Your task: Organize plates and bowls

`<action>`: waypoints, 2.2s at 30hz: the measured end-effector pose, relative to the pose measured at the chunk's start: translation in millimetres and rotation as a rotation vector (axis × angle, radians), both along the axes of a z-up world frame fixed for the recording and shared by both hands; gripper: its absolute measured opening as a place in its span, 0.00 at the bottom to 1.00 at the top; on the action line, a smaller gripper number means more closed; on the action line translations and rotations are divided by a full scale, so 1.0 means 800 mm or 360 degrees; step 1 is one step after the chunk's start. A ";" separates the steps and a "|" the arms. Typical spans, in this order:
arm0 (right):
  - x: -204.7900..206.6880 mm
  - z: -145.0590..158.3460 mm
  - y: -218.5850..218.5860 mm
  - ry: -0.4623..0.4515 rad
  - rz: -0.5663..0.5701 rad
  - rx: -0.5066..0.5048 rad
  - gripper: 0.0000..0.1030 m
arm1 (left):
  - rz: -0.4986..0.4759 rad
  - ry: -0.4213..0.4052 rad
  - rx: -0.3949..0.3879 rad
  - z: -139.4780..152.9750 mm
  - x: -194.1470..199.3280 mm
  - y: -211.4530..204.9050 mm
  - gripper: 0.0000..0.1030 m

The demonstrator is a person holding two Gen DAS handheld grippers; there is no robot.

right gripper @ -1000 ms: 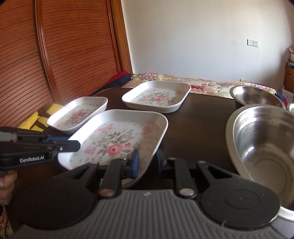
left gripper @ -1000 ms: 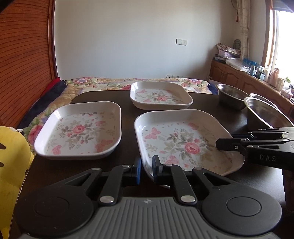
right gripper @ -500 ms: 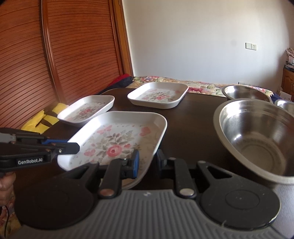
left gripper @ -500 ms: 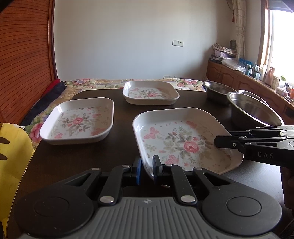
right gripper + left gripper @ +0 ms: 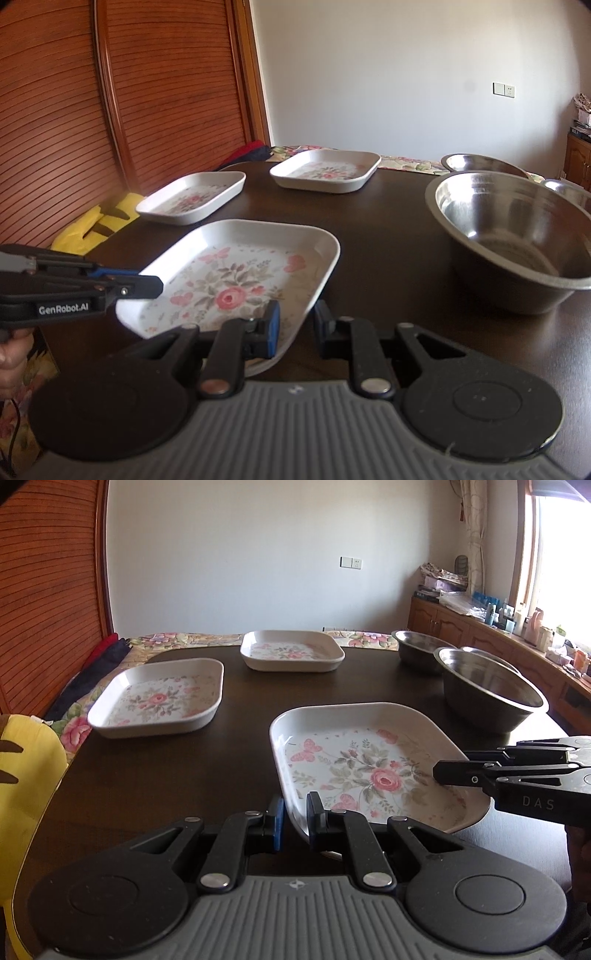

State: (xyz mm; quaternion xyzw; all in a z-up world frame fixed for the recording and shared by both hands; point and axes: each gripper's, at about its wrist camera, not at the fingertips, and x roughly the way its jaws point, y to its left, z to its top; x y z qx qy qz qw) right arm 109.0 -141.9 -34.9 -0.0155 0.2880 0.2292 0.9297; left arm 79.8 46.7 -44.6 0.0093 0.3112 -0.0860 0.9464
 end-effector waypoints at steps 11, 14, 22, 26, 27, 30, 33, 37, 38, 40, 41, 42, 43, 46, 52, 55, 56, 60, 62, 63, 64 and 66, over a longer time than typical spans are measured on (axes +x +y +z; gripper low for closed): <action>-0.015 -0.003 0.005 0.0018 0.0029 0.0000 0.21 | 0.0009 0.0017 0.0014 -0.007 -0.012 0.006 0.13; -0.018 -0.007 0.004 0.0032 0.0036 -0.0004 0.21 | 0.0008 0.0013 0.0016 -0.007 -0.017 0.007 0.13; -0.027 -0.006 0.007 0.0033 0.0061 -0.0013 0.22 | 0.0010 0.0012 0.0018 -0.007 -0.026 0.010 0.13; -0.026 -0.006 0.006 0.0034 0.0065 -0.0010 0.23 | 0.0014 0.0009 0.0006 -0.008 -0.025 0.011 0.13; -0.026 -0.006 0.006 0.0034 0.0065 -0.0008 0.23 | 0.0015 0.0008 0.0005 -0.008 -0.023 0.011 0.13; -0.024 -0.007 0.005 0.0032 0.0063 -0.0007 0.24 | 0.0014 0.0011 -0.0015 -0.008 -0.021 0.013 0.13; -0.022 -0.007 0.004 0.0025 0.0045 -0.0015 0.29 | 0.0024 0.0000 -0.0031 -0.008 -0.020 0.017 0.13; -0.020 0.002 -0.004 -0.0010 0.0010 -0.0013 0.31 | 0.0045 -0.0019 -0.0044 -0.003 -0.018 0.024 0.18; -0.019 0.006 -0.007 -0.0024 0.0003 -0.0014 0.31 | 0.0047 -0.0026 -0.0048 0.000 -0.018 0.026 0.19; -0.014 0.015 -0.011 -0.0058 -0.0010 -0.0009 0.31 | 0.0053 -0.0044 -0.0047 0.005 -0.016 0.032 0.21; -0.011 0.021 -0.012 -0.0076 -0.0012 -0.0006 0.31 | 0.0059 -0.0056 -0.0046 0.008 -0.014 0.035 0.21; -0.008 0.026 -0.012 -0.0092 -0.0011 -0.0004 0.31 | 0.0067 -0.0068 -0.0043 0.012 -0.012 0.038 0.21; -0.003 0.031 -0.011 -0.0108 -0.0006 -0.0007 0.31 | 0.0076 -0.0079 -0.0045 0.016 -0.010 0.042 0.21; 0.010 0.043 -0.002 -0.0149 0.0023 -0.0026 0.31 | 0.0089 -0.0107 -0.0077 0.028 -0.004 0.054 0.21; 0.038 0.062 0.035 -0.0213 0.0130 -0.0070 0.31 | 0.0106 -0.0159 -0.0088 0.046 0.010 0.075 0.24; 0.052 0.065 0.055 -0.0209 0.0184 -0.0092 0.31 | 0.0129 -0.0180 -0.0080 0.052 0.022 0.088 0.28; 0.058 0.066 0.061 -0.0203 0.0201 -0.0099 0.31 | 0.0138 -0.0184 -0.0077 0.053 0.026 0.093 0.30; 0.079 0.067 0.083 -0.0158 0.0261 -0.0125 0.31 | 0.0168 -0.0186 -0.0052 0.056 0.050 0.114 0.34; 0.088 0.067 0.092 -0.0128 0.0277 -0.0126 0.31 | 0.0178 -0.0177 -0.0049 0.054 0.064 0.125 0.36; 0.094 0.067 0.096 -0.0115 0.0283 -0.0126 0.31 | 0.0184 -0.0173 -0.0044 0.054 0.070 0.130 0.36; 0.099 0.067 0.100 -0.0100 0.0289 -0.0126 0.31 | 0.0191 -0.0169 -0.0037 0.052 0.077 0.134 0.37; 0.110 0.066 0.109 -0.0069 0.0301 -0.0124 0.31 | 0.0203 -0.0162 -0.0027 0.050 0.089 0.143 0.37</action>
